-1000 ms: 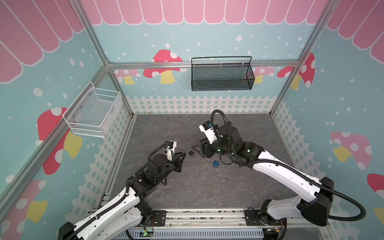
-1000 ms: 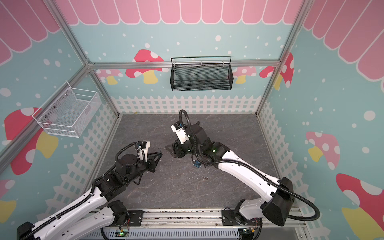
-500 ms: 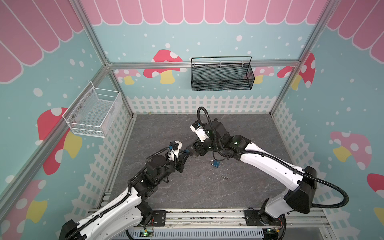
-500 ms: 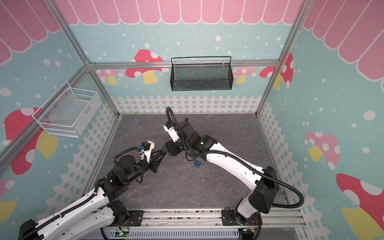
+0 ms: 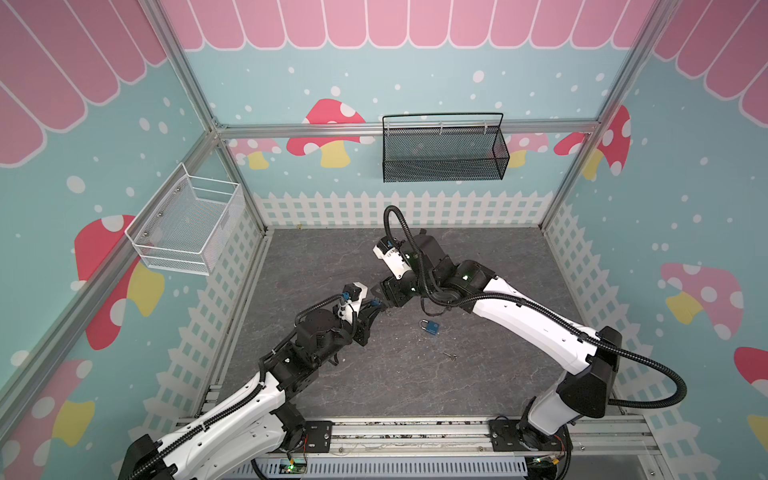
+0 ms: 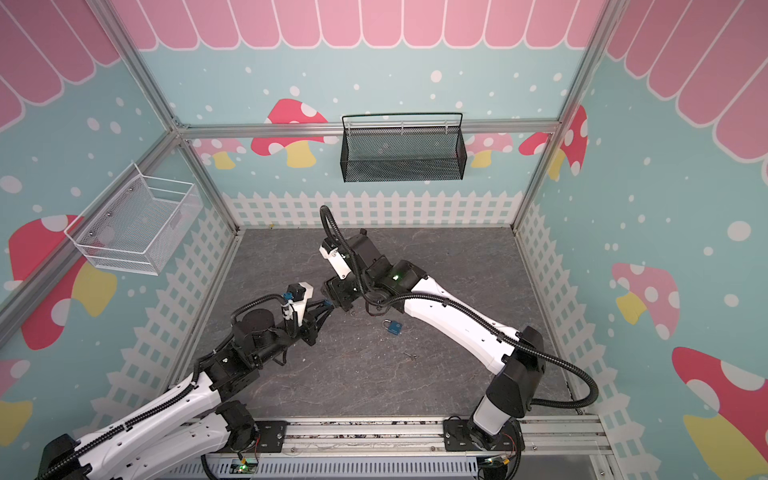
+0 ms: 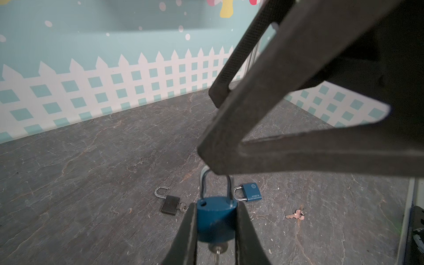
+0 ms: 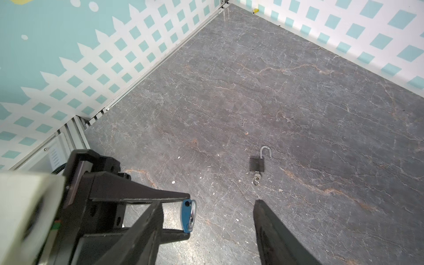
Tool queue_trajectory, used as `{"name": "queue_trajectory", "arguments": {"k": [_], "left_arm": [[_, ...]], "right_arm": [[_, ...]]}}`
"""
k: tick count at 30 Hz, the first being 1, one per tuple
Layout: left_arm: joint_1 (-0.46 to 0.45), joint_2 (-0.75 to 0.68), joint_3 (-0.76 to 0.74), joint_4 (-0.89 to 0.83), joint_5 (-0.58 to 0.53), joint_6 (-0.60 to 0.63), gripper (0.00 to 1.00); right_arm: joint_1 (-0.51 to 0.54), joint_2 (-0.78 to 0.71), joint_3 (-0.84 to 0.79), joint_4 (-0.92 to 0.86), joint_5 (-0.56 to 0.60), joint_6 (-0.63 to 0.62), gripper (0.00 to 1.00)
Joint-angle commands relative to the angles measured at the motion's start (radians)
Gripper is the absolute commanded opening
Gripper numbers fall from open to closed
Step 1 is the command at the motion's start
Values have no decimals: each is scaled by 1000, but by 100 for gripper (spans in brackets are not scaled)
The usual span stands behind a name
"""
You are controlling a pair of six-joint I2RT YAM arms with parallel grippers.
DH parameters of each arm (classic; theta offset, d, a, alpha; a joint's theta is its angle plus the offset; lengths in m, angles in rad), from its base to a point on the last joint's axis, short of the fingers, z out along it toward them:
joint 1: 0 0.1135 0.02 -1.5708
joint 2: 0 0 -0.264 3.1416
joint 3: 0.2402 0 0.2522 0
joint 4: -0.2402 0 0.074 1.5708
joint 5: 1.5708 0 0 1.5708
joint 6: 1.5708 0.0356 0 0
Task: Unlock with the key
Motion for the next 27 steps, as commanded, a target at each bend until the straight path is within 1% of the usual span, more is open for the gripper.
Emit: {"name": "queue_trajectory", "arguments": {"k": [1, 3, 6, 10, 14, 16, 20, 23, 26, 27], "left_arm": [[-6, -4, 28, 20, 5, 34, 0], [-6, -7, 28, 15, 4, 38, 0], [-6, -13, 29, 10, 4, 45, 0], [-8, -20, 23, 4, -10, 53, 0], [-7, -26, 17, 4, -20, 59, 0], [-6, -29, 15, 6, -22, 62, 0], [-7, -27, 19, 7, -23, 65, 0], [-6, -26, 21, 10, -33, 64, 0], [-6, -13, 24, -2, -71, 44, 0], [-6, -6, 31, -23, -102, 21, 0]], "right_arm": [[3, 40, 17, -61, 46, -15, 66], [-2, 58, 41, -100, 96, -13, 65], [-5, 86, 71, -140, 83, -32, 65], [-15, 95, 97, -177, 142, -33, 65], [-42, 97, 98, -206, 114, -27, 65], [-44, 101, 100, -215, 103, -34, 65], [-44, 97, 84, -217, 44, -56, 64], [-45, 80, 58, -216, 37, -58, 64], [-51, 44, 29, -209, 44, -52, 64], [-62, 31, 11, -209, 55, -46, 64]]}}
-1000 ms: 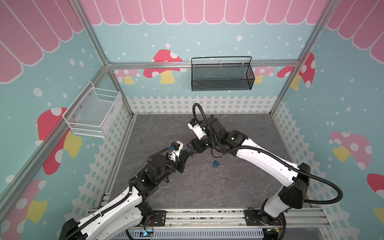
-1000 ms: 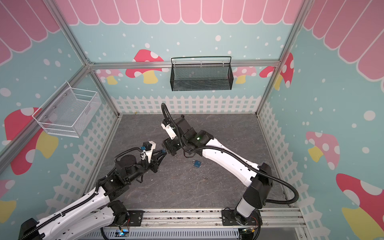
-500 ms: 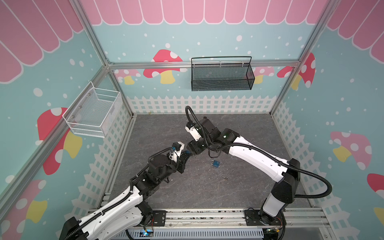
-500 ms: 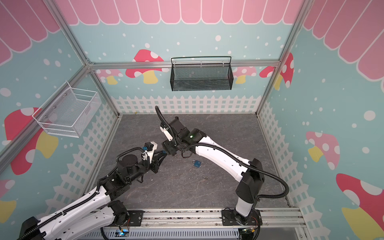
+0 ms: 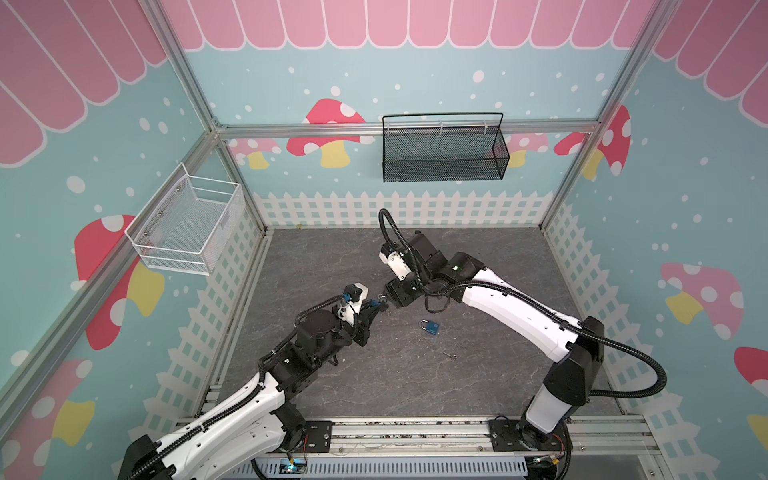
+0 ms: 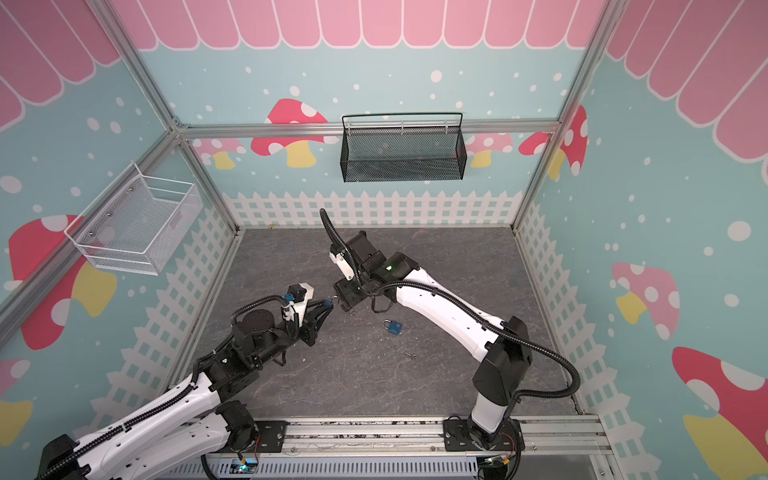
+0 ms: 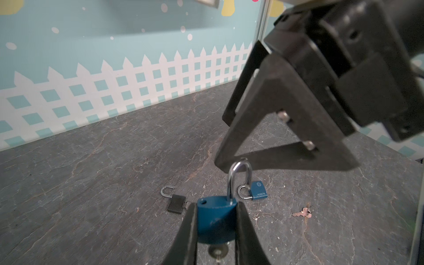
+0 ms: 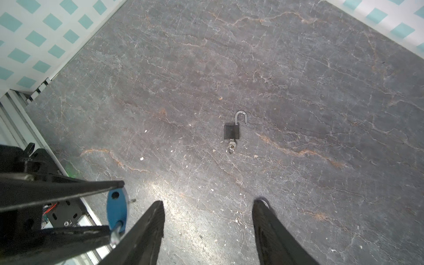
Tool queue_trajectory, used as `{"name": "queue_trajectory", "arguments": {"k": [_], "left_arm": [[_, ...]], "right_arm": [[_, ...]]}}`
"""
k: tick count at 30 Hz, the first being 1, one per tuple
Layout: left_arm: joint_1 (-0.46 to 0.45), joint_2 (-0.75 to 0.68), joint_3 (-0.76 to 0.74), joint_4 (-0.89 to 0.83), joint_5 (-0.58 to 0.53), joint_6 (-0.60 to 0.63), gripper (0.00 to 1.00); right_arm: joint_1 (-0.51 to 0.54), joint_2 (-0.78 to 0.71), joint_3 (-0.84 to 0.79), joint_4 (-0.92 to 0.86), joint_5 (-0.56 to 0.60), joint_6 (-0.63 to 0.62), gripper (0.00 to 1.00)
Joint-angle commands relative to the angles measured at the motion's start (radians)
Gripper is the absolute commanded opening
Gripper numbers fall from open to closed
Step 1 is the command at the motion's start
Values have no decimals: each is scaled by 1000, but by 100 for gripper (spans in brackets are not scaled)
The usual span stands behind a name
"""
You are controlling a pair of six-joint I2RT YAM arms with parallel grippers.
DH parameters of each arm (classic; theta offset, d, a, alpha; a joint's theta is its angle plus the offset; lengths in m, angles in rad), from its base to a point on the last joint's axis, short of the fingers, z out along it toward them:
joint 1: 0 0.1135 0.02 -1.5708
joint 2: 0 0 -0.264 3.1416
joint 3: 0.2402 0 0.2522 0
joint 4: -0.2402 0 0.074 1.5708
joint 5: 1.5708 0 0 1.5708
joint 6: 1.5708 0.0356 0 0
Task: Unlock with the key
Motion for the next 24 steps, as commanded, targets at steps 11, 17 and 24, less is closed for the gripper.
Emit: {"name": "queue_trajectory", "arguments": {"k": [11, 17, 24], "left_arm": [[26, 234, 212, -567, -205, -463, 0], [123, 410, 208, -586, -35, -555, 0], [144, 625, 247, -600, -5, -543, 0]], "right_arm": [[-154, -259, -500, 163, -97, 152, 69], [-186, -314, -701, 206, -73, 263, 69], [-220, -351, -853, 222, -35, 357, 69]]}}
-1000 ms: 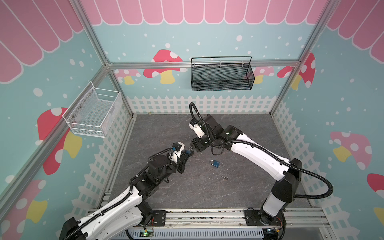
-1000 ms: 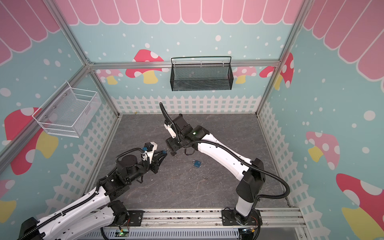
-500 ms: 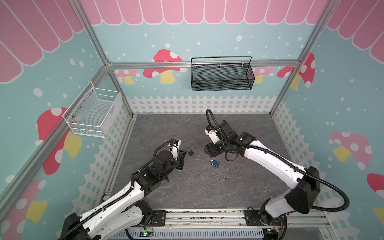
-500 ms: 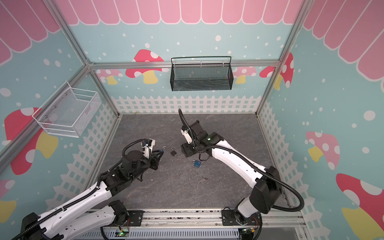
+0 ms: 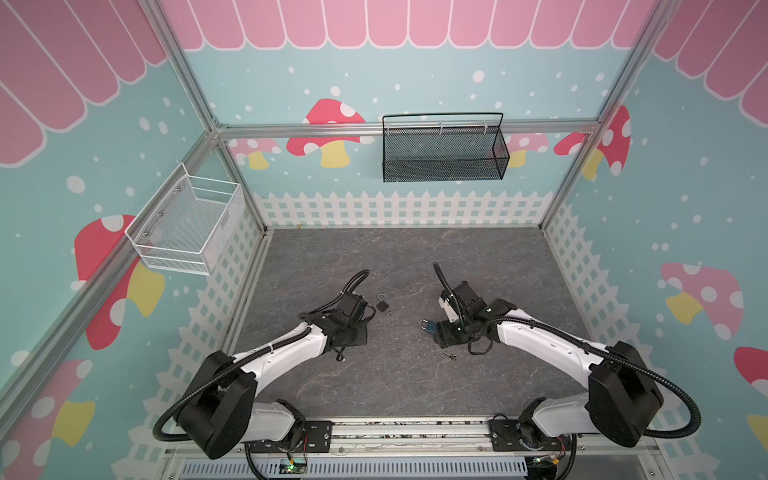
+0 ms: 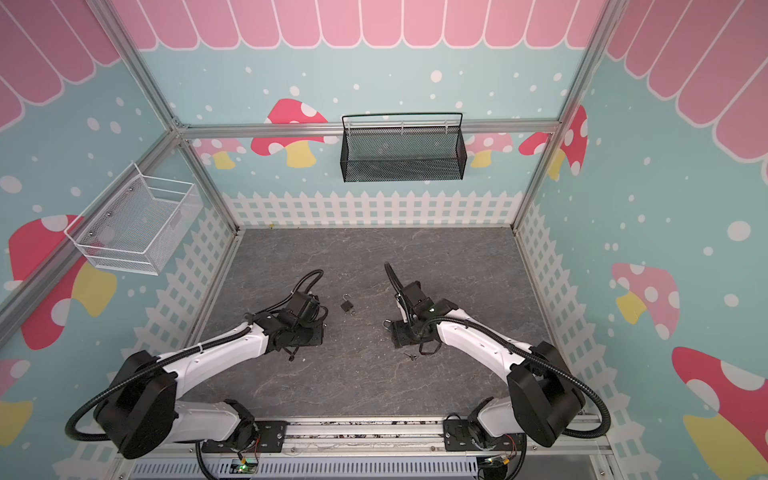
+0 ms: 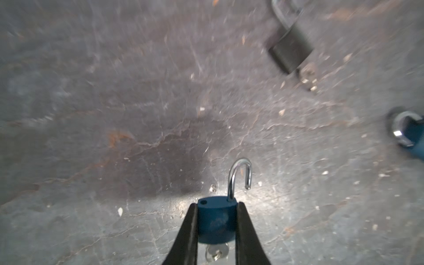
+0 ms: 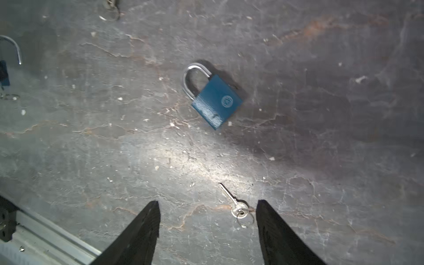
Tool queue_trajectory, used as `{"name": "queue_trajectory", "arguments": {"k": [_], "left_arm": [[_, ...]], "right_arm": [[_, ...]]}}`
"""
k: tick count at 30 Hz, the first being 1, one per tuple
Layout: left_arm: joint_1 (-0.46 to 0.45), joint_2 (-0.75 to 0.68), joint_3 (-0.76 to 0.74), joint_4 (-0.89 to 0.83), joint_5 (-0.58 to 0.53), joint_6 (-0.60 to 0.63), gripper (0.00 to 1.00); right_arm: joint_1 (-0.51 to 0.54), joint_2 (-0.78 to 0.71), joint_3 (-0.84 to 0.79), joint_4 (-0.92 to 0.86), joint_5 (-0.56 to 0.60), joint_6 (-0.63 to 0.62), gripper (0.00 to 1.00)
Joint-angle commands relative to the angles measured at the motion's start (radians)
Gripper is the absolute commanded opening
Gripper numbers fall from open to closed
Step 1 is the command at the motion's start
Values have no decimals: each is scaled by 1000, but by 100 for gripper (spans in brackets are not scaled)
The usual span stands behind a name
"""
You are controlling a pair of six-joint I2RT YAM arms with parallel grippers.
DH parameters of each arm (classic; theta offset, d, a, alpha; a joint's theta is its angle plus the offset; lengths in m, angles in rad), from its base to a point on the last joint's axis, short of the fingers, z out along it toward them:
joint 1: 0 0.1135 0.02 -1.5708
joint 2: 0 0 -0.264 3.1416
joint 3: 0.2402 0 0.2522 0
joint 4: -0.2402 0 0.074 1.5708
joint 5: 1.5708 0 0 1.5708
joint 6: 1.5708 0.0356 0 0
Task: Unlock with the key
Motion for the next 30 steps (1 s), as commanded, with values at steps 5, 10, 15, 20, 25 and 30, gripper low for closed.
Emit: {"name": "queue_trajectory", "arguments": {"k": [5, 10, 15, 20, 25, 30], "left_arm": [[12, 104, 24, -18, 31, -40, 10], [15, 109, 13, -13, 48, -35, 41], [18, 30, 8, -30, 69, -46, 58], [14, -89, 13, -33, 85, -96, 62], [1, -208, -4, 23, 91, -184, 64], [-30, -276, -35, 120, 111, -244, 64]], "right_arm": [[-28, -54, -105, 17, 30, 113, 65], [-29, -77, -152, 20, -8, 159, 63], [-31, -69, -172, 28, -13, 157, 62], [-38, -60, -193, 59, -39, 202, 59], [-37, -57, -206, 78, -41, 258, 50], [-33, -49, -223, 68, -15, 295, 43]]}}
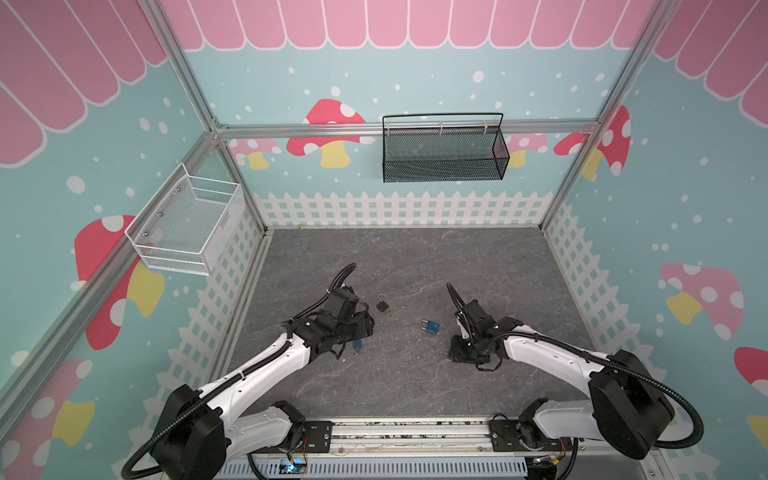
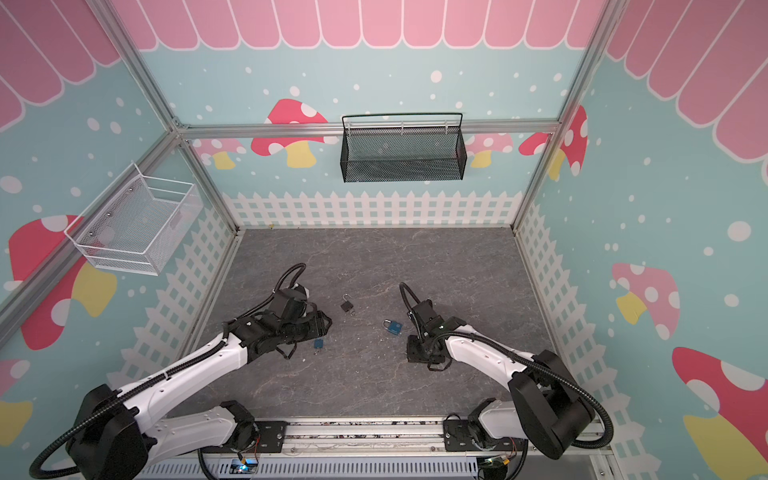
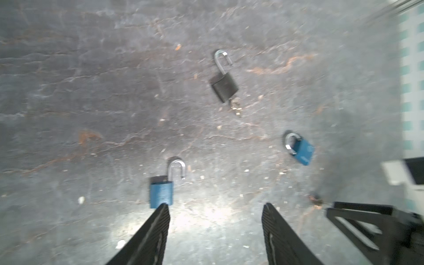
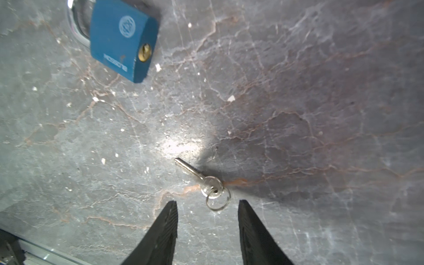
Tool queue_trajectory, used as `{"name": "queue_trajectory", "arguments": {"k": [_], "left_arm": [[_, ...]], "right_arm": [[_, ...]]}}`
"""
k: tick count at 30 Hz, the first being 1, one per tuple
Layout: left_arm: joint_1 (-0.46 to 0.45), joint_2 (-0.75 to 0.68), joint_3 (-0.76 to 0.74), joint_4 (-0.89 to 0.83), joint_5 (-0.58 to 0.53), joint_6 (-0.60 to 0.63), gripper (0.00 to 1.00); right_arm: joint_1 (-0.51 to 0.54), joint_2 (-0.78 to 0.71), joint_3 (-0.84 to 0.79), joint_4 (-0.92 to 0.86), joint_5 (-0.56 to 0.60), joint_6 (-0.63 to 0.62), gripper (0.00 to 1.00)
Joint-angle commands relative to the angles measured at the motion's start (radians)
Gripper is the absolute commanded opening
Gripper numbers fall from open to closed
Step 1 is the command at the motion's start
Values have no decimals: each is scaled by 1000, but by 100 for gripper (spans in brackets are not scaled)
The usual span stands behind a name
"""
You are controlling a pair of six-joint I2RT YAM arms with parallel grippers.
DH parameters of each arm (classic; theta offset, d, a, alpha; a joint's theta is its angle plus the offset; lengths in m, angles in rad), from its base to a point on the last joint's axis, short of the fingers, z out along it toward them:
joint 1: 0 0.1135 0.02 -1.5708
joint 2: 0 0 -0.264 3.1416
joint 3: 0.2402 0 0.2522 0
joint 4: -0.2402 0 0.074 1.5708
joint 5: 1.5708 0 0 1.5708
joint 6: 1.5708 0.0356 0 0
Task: Unlock with the key
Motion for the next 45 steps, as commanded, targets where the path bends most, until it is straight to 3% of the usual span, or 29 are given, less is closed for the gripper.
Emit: {"name": "queue_trajectory", "arguments": {"k": [1, 16, 29, 37, 43, 45], "left_arm": [[-14, -22, -31, 75, 23, -76, 64], [-45, -20, -63, 236, 56, -136, 64], [-97, -38, -98, 367, 56, -258, 64], [-127, -64, -123, 483, 45, -368, 65], [-165, -31, -125, 584, 43, -385, 65], [-187, -2, -139, 715, 62, -391, 67]], "right_arm": [[1, 1, -19, -3, 26, 62, 42], [35, 62, -32, 21, 71, 118, 24], [35, 45, -48, 68, 56, 62, 0], [33, -43, -70, 124, 36, 40, 0], [34, -147, -60, 191, -23, 39, 0], [35, -189, -55, 237, -57, 47, 0]]}}
